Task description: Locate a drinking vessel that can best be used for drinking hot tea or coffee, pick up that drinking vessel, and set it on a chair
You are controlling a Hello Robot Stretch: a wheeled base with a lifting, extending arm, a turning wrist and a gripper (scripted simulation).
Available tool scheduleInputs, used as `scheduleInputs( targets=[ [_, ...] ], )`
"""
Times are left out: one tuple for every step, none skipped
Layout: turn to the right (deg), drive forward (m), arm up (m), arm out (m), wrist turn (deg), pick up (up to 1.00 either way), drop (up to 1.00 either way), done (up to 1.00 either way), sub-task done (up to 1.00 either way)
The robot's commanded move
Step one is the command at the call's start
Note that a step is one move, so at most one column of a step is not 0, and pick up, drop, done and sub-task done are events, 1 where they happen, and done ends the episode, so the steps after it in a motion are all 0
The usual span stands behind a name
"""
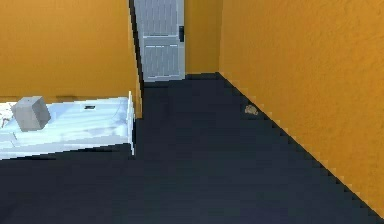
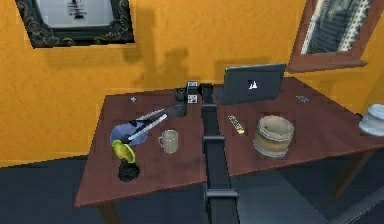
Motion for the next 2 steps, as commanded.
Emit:
scheduleInputs(
  targets=[
    [0.0, 0.0, 0.0, 0.0, 45.0, 0.0, 0.0, 0.0, 0.0],
    [0.0, 0.0, 0.0, 0.0, 15.0, 0.0, 0.0, 0.0, 0.0]
  ],
)
